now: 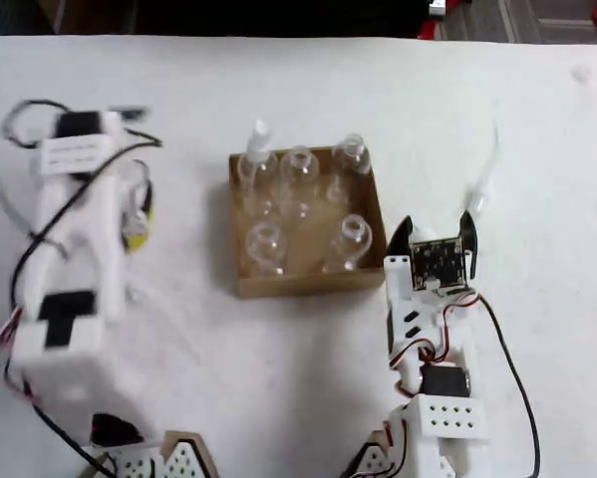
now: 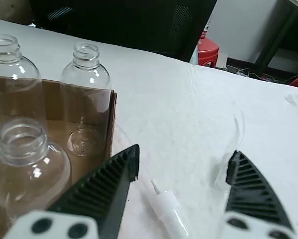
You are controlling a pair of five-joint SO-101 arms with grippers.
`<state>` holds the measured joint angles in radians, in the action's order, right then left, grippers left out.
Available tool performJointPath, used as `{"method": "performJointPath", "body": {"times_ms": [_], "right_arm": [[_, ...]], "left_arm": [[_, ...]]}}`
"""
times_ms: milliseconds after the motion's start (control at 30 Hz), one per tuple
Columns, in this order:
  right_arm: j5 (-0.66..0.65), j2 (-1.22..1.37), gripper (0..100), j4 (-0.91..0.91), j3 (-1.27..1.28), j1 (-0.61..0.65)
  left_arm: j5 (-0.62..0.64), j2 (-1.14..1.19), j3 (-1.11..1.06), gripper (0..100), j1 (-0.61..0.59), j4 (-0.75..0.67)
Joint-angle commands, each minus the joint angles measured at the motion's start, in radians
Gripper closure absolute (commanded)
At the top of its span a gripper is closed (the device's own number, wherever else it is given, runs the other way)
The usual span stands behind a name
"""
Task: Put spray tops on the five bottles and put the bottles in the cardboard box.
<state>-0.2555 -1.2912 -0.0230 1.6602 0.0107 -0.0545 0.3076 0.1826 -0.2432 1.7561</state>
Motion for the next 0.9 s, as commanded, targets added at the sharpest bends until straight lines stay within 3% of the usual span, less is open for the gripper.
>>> {"method": "performJointPath", "body": {"times_ms": [0, 200, 467, 867], "right_arm": [[-0.014, -0.005, 73.8, 0.019, -0.003, 0.008], [-0.014, -0.005, 73.8, 0.019, -0.003, 0.01], [-0.014, -0.005, 73.8, 0.018, -0.003, 0.01], [-0.014, -0.005, 73.8, 0.018, -0.002, 0.036]], "left_arm": [[0.0, -0.289, 0.083, 93, -0.111, 0.026], [0.226, -0.354, -0.055, 72, -0.206, -0.057], [0.741, -0.216, -0.295, 74, -0.231, -0.295], [0.842, -0.015, -0.292, 74, -0.246, -0.463]]}}
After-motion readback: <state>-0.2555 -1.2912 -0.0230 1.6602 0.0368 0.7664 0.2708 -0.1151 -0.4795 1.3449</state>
